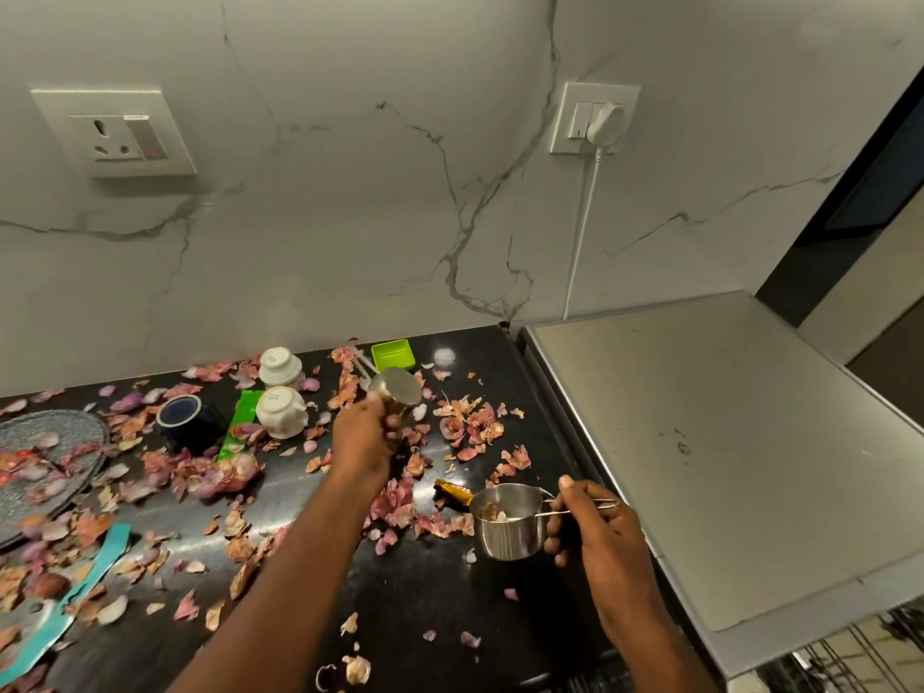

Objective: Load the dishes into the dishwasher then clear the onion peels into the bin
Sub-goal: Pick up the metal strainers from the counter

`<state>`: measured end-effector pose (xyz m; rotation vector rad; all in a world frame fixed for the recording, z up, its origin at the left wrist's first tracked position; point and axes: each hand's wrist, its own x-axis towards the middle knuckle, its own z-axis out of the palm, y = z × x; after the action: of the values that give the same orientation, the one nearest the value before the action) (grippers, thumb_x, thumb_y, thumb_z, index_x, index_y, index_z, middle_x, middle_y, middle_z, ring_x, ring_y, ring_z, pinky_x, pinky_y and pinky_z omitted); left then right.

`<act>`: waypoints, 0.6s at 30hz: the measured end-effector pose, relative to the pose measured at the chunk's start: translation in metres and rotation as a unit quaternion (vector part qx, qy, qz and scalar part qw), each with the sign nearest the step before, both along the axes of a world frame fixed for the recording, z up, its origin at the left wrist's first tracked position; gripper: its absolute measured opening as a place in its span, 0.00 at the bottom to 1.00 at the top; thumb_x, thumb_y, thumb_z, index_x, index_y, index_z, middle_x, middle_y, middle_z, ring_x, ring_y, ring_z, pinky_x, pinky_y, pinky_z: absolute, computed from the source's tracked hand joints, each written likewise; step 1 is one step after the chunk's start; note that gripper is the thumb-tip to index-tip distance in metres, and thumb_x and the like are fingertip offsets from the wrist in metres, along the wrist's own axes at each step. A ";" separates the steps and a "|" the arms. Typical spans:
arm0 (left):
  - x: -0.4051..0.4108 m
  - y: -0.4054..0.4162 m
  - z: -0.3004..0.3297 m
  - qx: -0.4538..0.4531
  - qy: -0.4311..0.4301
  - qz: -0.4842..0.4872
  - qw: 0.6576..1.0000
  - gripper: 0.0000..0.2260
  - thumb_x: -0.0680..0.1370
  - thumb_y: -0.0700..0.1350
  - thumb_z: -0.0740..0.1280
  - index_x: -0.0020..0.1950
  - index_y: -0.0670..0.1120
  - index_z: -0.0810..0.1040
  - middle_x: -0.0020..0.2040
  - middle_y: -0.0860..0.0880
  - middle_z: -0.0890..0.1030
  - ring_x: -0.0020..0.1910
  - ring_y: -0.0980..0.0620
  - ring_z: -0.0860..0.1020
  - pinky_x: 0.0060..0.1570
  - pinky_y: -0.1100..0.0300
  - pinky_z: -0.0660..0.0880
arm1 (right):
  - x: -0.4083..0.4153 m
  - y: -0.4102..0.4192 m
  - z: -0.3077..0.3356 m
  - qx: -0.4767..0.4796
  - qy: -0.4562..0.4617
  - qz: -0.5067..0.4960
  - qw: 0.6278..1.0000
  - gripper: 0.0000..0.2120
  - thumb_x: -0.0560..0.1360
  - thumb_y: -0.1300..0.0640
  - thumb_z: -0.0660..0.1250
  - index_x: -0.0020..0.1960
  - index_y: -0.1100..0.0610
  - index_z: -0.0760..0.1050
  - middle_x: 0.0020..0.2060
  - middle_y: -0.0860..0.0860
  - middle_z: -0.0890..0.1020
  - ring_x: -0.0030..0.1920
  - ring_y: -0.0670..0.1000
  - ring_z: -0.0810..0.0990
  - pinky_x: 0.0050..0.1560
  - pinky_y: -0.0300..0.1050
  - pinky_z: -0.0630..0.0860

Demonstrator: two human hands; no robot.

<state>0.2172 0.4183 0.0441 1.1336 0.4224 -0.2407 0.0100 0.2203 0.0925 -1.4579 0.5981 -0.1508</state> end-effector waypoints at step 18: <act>-0.132 0.036 0.009 0.301 -0.120 -0.104 0.940 0.08 0.86 0.48 0.60 0.55 0.51 0.80 0.47 0.47 0.84 0.41 0.52 0.82 0.45 0.52 0.82 | -0.003 0.004 -0.025 0.350 0.042 -0.098 0.931 0.19 0.75 0.41 0.72 0.39 0.57 0.78 0.28 0.51 0.77 0.22 0.43 0.73 0.18 0.32 0.66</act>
<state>0.0852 0.4542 0.0529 1.7932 0.1541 -0.1545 0.0066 0.2242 0.0676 -0.7121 0.7704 -0.0222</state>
